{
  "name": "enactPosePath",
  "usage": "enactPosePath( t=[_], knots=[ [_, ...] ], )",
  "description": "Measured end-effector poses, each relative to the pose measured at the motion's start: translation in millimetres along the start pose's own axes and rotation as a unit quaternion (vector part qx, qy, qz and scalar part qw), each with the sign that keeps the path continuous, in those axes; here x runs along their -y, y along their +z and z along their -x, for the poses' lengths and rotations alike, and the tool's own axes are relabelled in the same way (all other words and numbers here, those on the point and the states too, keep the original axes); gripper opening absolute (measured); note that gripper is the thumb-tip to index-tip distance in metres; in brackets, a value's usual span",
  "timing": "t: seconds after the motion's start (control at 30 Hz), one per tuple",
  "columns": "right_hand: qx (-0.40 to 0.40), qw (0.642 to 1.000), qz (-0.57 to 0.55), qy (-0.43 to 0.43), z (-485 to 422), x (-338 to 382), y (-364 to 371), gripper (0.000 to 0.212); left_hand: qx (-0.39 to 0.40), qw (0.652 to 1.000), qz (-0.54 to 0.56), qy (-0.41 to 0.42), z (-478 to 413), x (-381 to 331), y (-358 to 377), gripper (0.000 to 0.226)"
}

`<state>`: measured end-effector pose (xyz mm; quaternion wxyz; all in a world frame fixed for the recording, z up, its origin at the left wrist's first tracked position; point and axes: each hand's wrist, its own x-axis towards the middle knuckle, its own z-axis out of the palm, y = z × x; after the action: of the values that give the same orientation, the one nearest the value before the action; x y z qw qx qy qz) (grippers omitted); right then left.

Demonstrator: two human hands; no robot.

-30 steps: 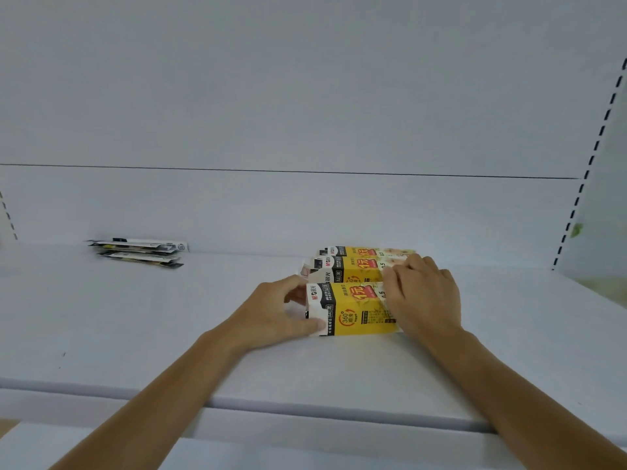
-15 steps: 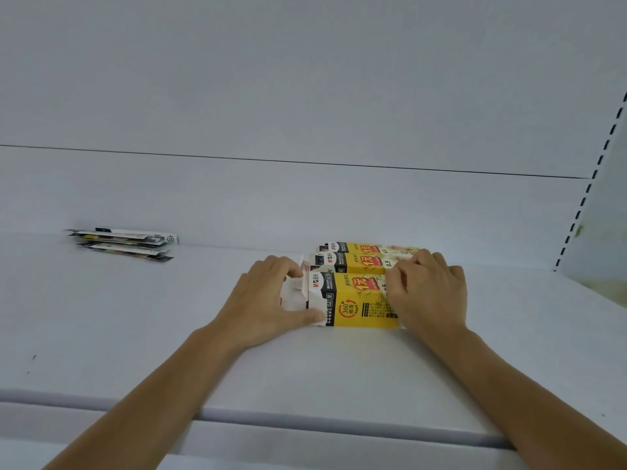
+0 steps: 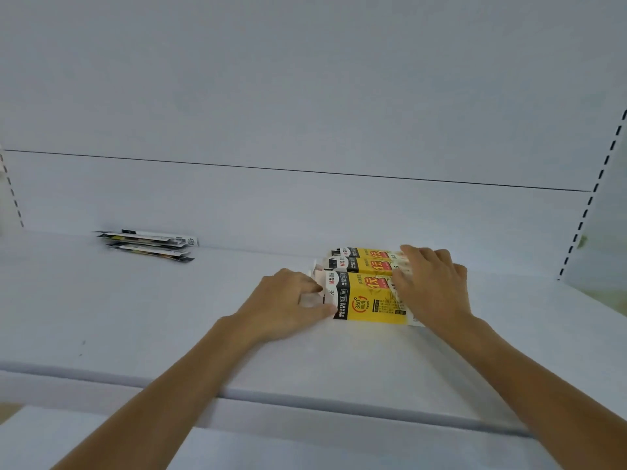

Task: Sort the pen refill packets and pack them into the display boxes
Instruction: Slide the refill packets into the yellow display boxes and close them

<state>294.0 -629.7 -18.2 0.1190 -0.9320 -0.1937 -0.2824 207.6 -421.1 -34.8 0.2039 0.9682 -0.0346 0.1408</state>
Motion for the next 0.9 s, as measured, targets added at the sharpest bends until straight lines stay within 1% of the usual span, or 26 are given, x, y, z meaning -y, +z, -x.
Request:
enactPosePath(
  t=[0.07,0.1,0.17,0.27,0.4,0.47,0.6,0.7,0.77,0.8,0.9],
  knots=[
    [0.006,1.0,-0.018,-0.017,-6.9,11.7,-16.6,0.052,0.034,0.998,0.038,-0.032,6.4,3.2,-11.1,0.054],
    [0.001,0.999,-0.028,-0.027,-11.6,20.0,-24.2,0.055,0.033,0.998,0.04,-0.042,10.4,6.9,-19.2,0.054],
    [-0.01,0.997,-0.054,-0.057,-23.5,44.0,-37.2,0.058,0.001,0.998,0.026,-0.051,22.6,17.8,-40.8,0.049],
    [-0.018,0.988,-0.101,-0.117,-38.8,98.9,-45.5,0.058,-0.04,0.996,-0.005,-0.078,49.5,47.8,-75.6,0.04],
    [-0.019,0.967,-0.153,-0.201,-43.8,188.2,-30.6,0.057,-0.08,0.988,-0.028,-0.129,94.6,105.7,-109.8,0.034],
    [-0.012,0.957,-0.159,-0.241,-45.0,232.0,-16.2,0.056,-0.073,0.983,-0.041,-0.161,115.0,140.5,-125.8,0.033],
    [0.051,0.942,-0.155,-0.292,-55.3,304.3,22.8,0.053,-0.068,0.975,-0.052,-0.203,136.5,218.7,-158.2,0.032],
    [0.144,0.939,-0.15,-0.274,-69.9,338.6,60.0,0.045,-0.067,0.975,-0.045,-0.206,131.8,274.0,-180.5,0.03],
    [0.229,0.934,-0.124,-0.246,-79.8,352.8,80.0,0.045,-0.055,0.977,-0.034,-0.202,123.9,304.4,-192.2,0.03],
    [0.251,0.934,-0.115,-0.227,-85.7,358.3,89.0,0.045,-0.052,0.979,-0.026,-0.196,119.2,317.6,-197.8,0.03],
    [0.248,0.948,-0.123,-0.157,-99.5,370.8,110.1,0.038,-0.049,0.985,-0.003,-0.165,102.0,350.8,-208.8,0.029]
  ],
)
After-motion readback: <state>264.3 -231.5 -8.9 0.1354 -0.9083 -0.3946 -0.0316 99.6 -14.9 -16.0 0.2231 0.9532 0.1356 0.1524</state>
